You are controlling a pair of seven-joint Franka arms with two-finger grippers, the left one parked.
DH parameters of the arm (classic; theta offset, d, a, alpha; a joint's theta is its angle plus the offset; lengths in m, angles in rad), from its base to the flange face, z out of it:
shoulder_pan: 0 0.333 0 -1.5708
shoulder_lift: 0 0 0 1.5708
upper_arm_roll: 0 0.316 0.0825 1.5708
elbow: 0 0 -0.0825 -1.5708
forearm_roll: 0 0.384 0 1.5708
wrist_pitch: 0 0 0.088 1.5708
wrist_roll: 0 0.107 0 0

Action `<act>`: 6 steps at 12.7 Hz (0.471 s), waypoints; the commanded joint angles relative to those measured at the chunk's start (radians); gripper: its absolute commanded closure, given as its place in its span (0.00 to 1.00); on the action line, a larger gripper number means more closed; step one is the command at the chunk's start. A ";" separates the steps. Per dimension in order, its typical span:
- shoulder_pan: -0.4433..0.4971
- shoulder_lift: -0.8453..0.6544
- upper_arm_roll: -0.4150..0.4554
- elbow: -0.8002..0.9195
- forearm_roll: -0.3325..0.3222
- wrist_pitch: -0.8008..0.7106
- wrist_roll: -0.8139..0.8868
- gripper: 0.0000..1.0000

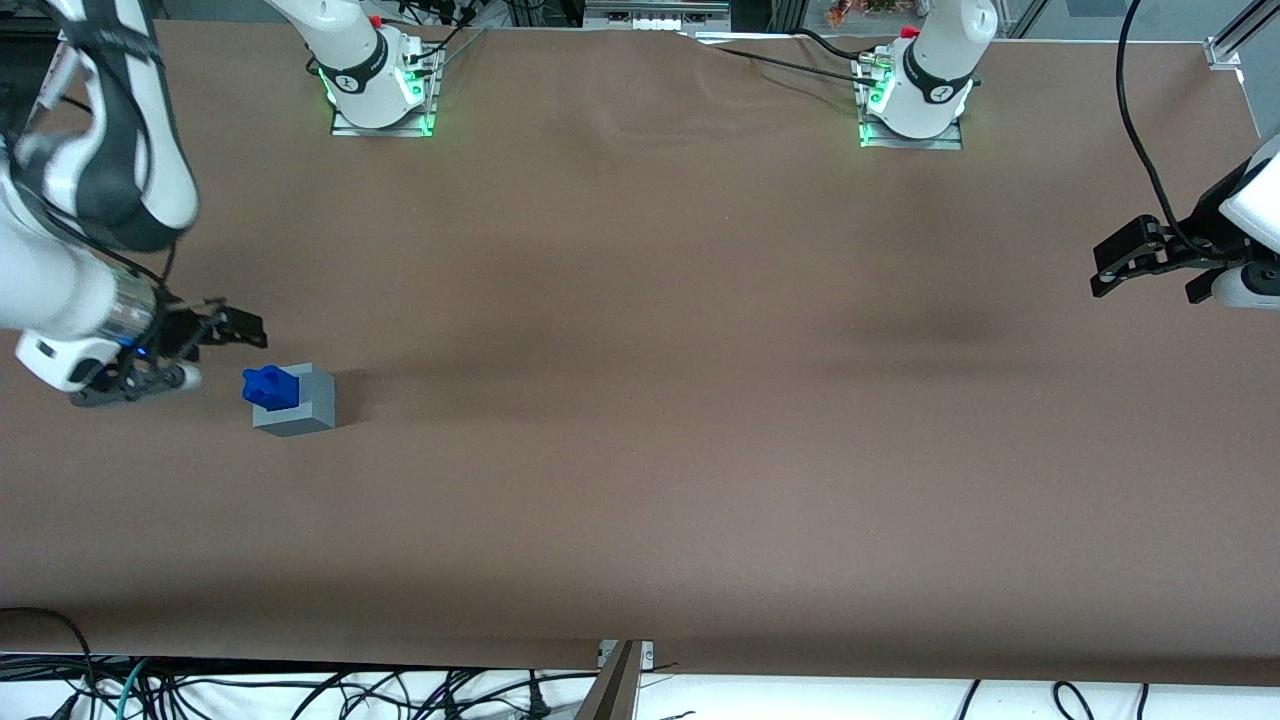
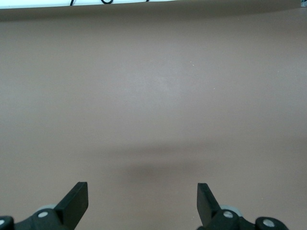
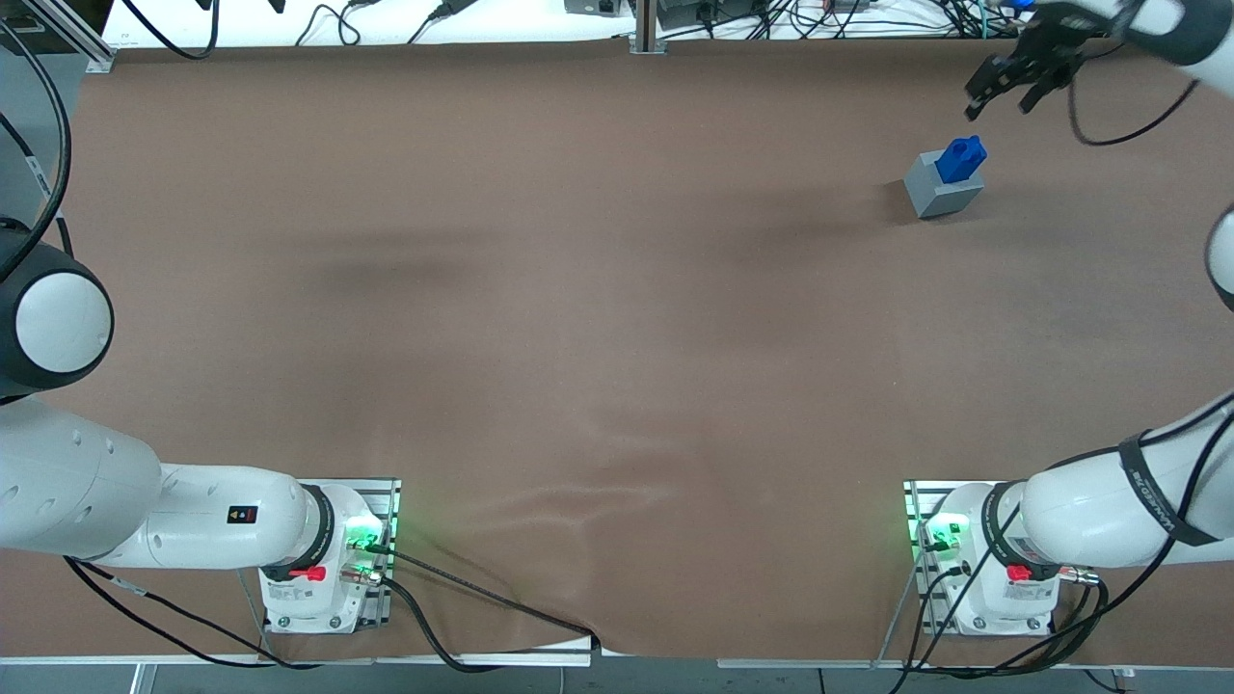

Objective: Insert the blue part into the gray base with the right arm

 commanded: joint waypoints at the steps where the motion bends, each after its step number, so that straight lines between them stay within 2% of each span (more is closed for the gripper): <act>1: -0.064 -0.155 0.041 -0.016 -0.029 -0.109 0.042 0.00; 3: -0.066 -0.214 0.050 -0.024 -0.037 -0.166 0.068 0.00; 6: -0.049 -0.216 0.065 -0.023 -0.035 -0.169 0.152 0.00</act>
